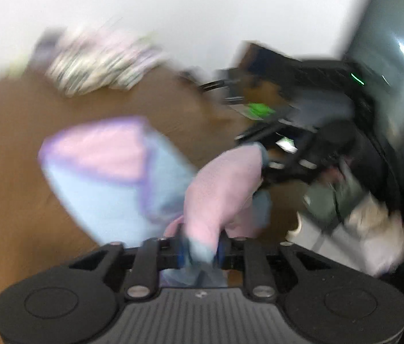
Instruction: Fold clothes
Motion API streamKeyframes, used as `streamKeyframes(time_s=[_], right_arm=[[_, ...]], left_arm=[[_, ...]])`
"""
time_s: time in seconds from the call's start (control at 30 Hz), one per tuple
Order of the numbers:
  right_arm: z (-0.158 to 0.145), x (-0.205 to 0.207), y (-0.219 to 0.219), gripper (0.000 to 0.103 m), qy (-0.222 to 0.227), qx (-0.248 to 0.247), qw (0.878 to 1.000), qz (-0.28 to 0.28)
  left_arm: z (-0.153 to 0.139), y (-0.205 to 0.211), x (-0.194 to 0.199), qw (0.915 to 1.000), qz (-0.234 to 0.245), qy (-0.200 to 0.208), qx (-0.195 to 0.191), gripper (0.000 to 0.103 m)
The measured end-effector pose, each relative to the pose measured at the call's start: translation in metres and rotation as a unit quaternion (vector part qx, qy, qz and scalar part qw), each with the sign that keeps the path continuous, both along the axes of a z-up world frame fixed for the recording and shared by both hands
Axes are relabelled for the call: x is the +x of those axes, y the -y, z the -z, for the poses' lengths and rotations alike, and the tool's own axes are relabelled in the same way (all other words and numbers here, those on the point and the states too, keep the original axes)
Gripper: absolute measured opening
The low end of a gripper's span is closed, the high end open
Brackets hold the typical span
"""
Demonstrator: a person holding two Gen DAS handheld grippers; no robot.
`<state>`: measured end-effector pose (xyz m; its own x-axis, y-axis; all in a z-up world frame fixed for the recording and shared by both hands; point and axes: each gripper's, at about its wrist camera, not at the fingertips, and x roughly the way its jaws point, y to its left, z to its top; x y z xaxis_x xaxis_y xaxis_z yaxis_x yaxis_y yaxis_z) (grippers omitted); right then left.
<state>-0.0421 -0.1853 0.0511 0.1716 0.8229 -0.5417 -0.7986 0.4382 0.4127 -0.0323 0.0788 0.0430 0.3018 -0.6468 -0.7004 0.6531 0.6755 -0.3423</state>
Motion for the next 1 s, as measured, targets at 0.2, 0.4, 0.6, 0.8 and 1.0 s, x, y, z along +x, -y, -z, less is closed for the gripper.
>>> streamKeyframes(time_s=[0.2,0.4,0.6,0.8,1.0], right_arm=[[0.032,0.023,0.015,0.064,-0.056,0.027,0.992,0.114],[0.04,0.013,0.021,0.012,-0.075,0.047,0.979,0.181],[0.028,-0.008,0.026,0.041,-0.013,-0.002,0.973,0.232],[0.021,-0.036,0.031,0.047,-0.02,0.016,0.976,0.214],[0.044,-0.046,0.015,0.007,-0.051,0.01,0.978,0.2]], left_arm=[[0.014,-0.02,0.037,0.988,-0.091,-0.09,-0.085,0.034],[0.023,-0.019,0.036,0.983,-0.135,-0.082,-0.093,0.019],[0.026,-0.026,0.016,0.9767,-0.206,-0.045,-0.041,0.037],[0.015,-0.021,-0.033,0.9798,-0.195,-0.024,-0.04,0.056],[0.03,0.003,-0.05,0.9882,-0.153,-0.007,0.011,0.005]])
